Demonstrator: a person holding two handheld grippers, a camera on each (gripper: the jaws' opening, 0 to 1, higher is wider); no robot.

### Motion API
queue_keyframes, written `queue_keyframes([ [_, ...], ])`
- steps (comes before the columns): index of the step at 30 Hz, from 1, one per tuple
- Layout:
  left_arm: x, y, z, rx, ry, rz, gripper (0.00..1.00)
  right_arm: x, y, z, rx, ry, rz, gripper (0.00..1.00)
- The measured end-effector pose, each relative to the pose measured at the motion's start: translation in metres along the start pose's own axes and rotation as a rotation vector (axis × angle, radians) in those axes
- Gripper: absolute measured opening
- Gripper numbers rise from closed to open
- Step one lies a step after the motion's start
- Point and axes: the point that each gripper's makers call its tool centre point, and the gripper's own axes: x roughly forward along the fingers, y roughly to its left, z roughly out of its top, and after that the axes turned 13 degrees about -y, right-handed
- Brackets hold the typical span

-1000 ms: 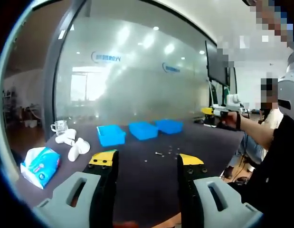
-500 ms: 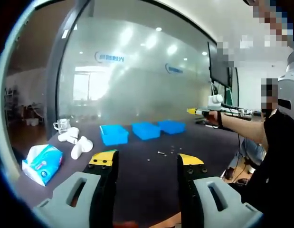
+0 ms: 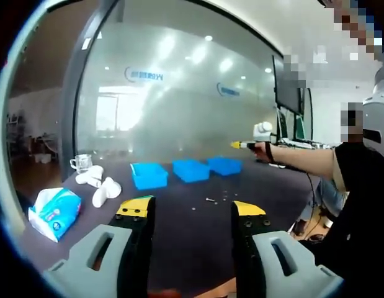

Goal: Sort the screws, nuts, and washers into the corresponding bins

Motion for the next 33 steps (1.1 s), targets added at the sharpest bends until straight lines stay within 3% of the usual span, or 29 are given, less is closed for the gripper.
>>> queue_keyframes([
  [6,-0.001,0.002,0.002,-0.002,-0.006,0.009,0.48,0.011,0.000,-0.011,-0.057,0.055,0.002,0.00],
  [22,-0.004,0.001,0.002,-0.002,-0.007,0.011,0.48,0.011,0.002,-0.013,-0.055,0.068,-0.003,0.00],
  [27,-0.004,-0.001,0.000,0.003,-0.001,0.003,0.48,0.008,0.000,-0.005,-0.068,0.048,-0.008,0.17],
  [33,-0.005,-0.001,0.001,-0.001,-0.005,0.006,0.48,-0.001,0.002,0.006,-0.044,0.027,0.003,0.18],
])
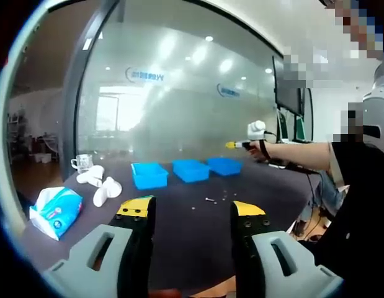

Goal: Sort the screws, nuts, and washers into the corresponding bins

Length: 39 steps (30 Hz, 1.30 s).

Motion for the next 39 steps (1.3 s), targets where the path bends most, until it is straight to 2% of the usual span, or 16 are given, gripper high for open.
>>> queue_keyframes([
  [4,0.000,0.000,0.001,0.002,-0.002,-0.001,0.48,-0.009,0.005,0.007,0.010,-0.016,0.018,0.18],
  [10,0.001,-0.002,0.002,0.004,-0.005,-0.006,0.48,-0.034,0.019,0.019,0.031,-0.050,0.065,0.18],
  [16,0.004,-0.004,0.004,0.004,-0.013,-0.013,0.48,-0.074,0.047,0.034,0.057,-0.094,0.147,0.18],
  [28,0.015,-0.013,0.008,0.006,-0.029,-0.056,0.48,-0.155,0.084,0.057,0.117,-0.167,0.228,0.20],
  [33,0.017,-0.014,0.005,0.001,-0.026,-0.065,0.48,-0.186,0.094,0.058,0.137,-0.175,0.258,0.22],
  [39,0.018,-0.016,0.002,-0.004,-0.015,-0.078,0.48,-0.219,0.103,0.049,0.124,-0.170,0.317,0.33],
])
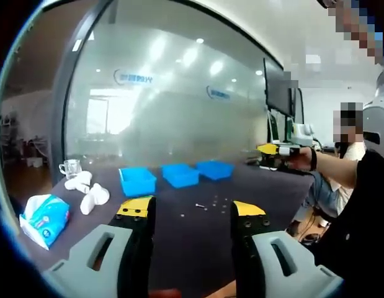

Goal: Sort the screws, nuts, and washers into the corresponding bins

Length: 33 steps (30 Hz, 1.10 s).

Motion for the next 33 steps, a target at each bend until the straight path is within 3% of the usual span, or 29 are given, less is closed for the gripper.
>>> queue_keyframes([
  [12,0.003,-0.002,-0.005,0.039,0.034,-0.016,0.48,-0.047,0.019,-0.019,0.022,0.046,0.053,0.38],
  [20,0.005,-0.007,-0.004,0.041,0.039,-0.030,0.48,-0.075,0.013,-0.027,0.062,0.077,0.021,0.38],
  [26,0.006,-0.008,-0.004,0.046,0.040,-0.032,0.48,-0.082,0.016,-0.031,0.063,0.114,0.055,0.38],
  [33,0.003,-0.010,-0.007,0.040,0.060,-0.043,0.48,-0.077,0.030,-0.038,0.089,0.170,0.142,0.38],
])
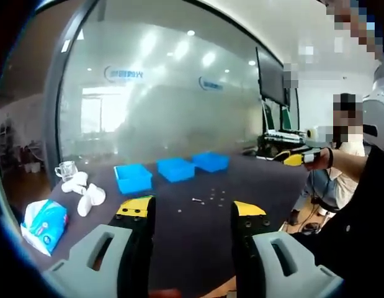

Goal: Sort the screws, nuts, and washers into the corresponding bins

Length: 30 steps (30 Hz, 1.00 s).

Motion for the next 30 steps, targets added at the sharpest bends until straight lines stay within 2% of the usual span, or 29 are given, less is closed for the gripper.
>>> queue_keyframes([
  [3,-0.002,0.001,0.000,-0.001,0.000,0.005,0.48,0.005,0.010,-0.009,-0.022,0.054,0.063,0.38],
  [6,-0.004,0.001,0.000,-0.005,-0.004,0.008,0.48,0.010,0.017,-0.014,-0.030,0.080,0.095,0.39],
  [14,-0.008,0.005,-0.002,-0.008,-0.003,0.018,0.49,0.027,0.019,-0.011,-0.042,0.102,0.134,0.38],
  [18,-0.009,0.007,-0.005,-0.015,0.000,0.021,0.49,0.041,0.017,-0.004,-0.013,0.111,0.132,0.35],
  [21,-0.010,0.007,-0.006,-0.018,0.002,0.021,0.49,0.052,0.020,-0.004,-0.036,0.135,0.153,0.35],
  [25,-0.011,0.007,-0.008,-0.026,0.001,0.024,0.49,0.072,0.028,-0.012,-0.029,0.212,0.194,0.32],
  [30,-0.013,0.008,-0.014,-0.032,0.005,0.029,0.49,0.100,0.039,-0.016,-0.042,0.264,0.248,0.32],
])
